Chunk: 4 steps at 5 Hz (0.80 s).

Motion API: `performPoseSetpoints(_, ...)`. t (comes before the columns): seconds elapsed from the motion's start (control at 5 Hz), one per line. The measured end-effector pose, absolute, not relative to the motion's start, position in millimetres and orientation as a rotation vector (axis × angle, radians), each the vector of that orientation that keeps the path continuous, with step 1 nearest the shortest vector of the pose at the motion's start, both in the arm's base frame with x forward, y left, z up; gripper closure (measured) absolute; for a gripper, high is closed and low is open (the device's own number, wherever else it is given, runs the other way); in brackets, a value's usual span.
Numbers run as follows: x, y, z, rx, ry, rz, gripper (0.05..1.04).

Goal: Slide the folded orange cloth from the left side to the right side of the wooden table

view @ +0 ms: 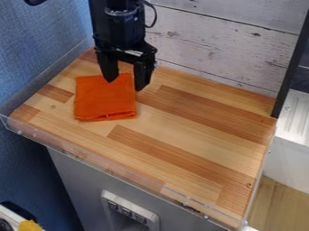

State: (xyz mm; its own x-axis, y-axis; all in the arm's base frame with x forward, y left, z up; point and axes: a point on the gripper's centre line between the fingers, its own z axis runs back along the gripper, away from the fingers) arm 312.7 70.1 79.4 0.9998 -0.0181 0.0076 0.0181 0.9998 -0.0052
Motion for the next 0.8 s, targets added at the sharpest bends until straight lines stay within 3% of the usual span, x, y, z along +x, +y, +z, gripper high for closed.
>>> performPoseSetpoints(0.4, 323.3, 84.8, 81.9, -0.001, -0.042, -0.009, 0.089)
performPoseSetpoints(0.8, 326.8, 102.7, 80.6, -0.012, -0.022, -0.01, 0.085)
